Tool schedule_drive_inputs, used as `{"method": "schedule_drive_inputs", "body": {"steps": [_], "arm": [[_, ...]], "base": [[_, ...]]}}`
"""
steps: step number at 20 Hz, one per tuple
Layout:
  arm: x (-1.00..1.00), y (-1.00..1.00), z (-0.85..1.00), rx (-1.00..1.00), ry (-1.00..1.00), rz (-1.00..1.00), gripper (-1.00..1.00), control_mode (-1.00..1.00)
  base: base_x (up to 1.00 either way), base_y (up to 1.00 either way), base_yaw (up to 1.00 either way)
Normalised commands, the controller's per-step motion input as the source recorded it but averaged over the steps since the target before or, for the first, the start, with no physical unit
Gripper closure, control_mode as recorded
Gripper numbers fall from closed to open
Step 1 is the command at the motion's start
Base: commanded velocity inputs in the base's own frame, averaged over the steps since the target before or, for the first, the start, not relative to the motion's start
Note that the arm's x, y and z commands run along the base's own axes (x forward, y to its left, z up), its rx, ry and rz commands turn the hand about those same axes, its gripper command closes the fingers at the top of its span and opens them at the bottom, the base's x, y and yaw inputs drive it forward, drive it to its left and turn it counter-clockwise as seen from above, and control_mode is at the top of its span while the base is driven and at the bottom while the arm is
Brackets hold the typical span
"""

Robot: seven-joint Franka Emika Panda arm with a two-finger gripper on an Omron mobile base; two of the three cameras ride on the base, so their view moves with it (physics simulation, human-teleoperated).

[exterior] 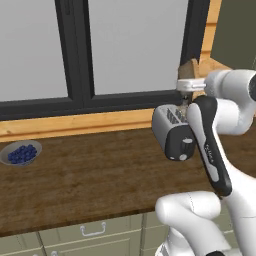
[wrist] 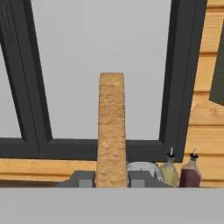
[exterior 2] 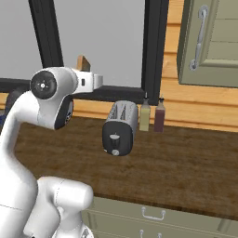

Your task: Start the toaster. Once the lever pops up, take the bread to the plate on the dining counter.

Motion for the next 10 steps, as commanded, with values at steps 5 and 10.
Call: {"method": "schedule_drive_inputs", "body": {"steps": [5,10], "arm": [[-0.98,0.09,0.2,0.0,0.24,0.0,1.0,-1.0],[-0.82,0.04,-0.13,0.0,0.24,0.0,1.0,-1.0]], "base": [[0.0,0.0,0.0],[0.0,0.0,0.0]]}}
